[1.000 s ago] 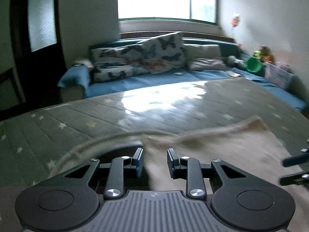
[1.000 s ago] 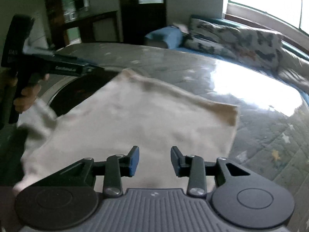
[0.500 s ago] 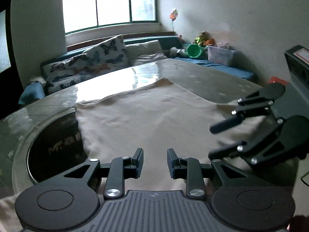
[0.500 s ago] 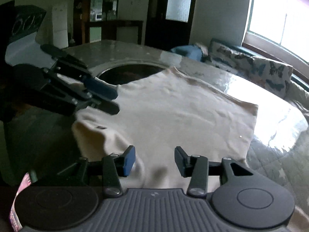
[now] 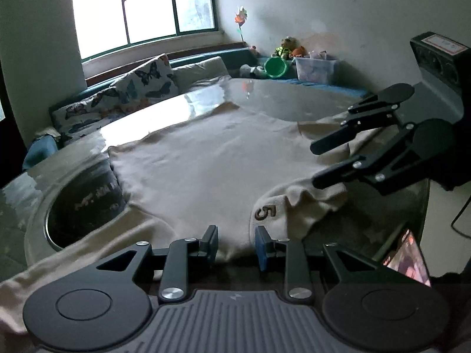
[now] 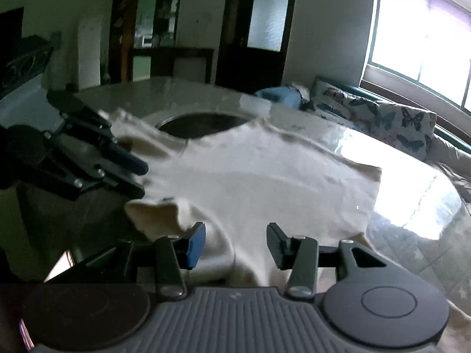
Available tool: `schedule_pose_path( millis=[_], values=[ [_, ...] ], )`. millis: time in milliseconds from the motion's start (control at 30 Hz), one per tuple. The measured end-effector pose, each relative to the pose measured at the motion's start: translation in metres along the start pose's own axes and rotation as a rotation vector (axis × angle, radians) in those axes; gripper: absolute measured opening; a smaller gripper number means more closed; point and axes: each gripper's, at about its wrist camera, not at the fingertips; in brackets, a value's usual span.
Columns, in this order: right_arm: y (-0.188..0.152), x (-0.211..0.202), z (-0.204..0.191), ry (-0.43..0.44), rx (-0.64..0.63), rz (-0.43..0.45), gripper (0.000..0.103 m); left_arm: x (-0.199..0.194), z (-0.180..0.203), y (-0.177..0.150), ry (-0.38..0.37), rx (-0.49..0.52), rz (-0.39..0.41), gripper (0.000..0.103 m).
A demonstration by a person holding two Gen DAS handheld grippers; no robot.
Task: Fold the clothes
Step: 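Lay the sweatshirt flat on the table and open both grippers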
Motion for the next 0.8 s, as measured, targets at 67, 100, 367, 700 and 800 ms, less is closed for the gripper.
schedule_pose_path(
  millis=[67, 100, 367, 700, 800],
  values=[
    [0.005, 0.003, 0.003, 0.005, 0.033, 0.018, 0.048, -0.006, -0.003, 0.006, 0.002, -0.02, 0.031, 0.037],
    [0.007, 0.005, 0.004, 0.008, 0.049, 0.026, 0.048, -0.007, -0.005, 0.01, 0.004, -0.035, 0.044, 0.039],
    [-0.01, 0.014, -0.014, -0.01, -0.003, -0.02, 0.048, 0.012, -0.005, 0.026, -0.017, -0.11, 0.058, 0.038],
    [-0.034, -0.008, 0.02, -0.032, 0.188, 0.012, 0.049, 0.03, 0.002, 0.013, -0.045, -0.078, -0.009, 0.038],
    [-0.039, -0.013, 0.029, -0.016, 0.224, 0.012, 0.049, 0.028, 0.0, 0.011, -0.045, -0.068, -0.018, 0.039]
  ],
)
Point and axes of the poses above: each gripper's, at about its wrist camera, not at the fingertips, and x roughly the way its jaws point, z to its right, y to its top, and after that the axes turned 12 degrees about -z, right-handed
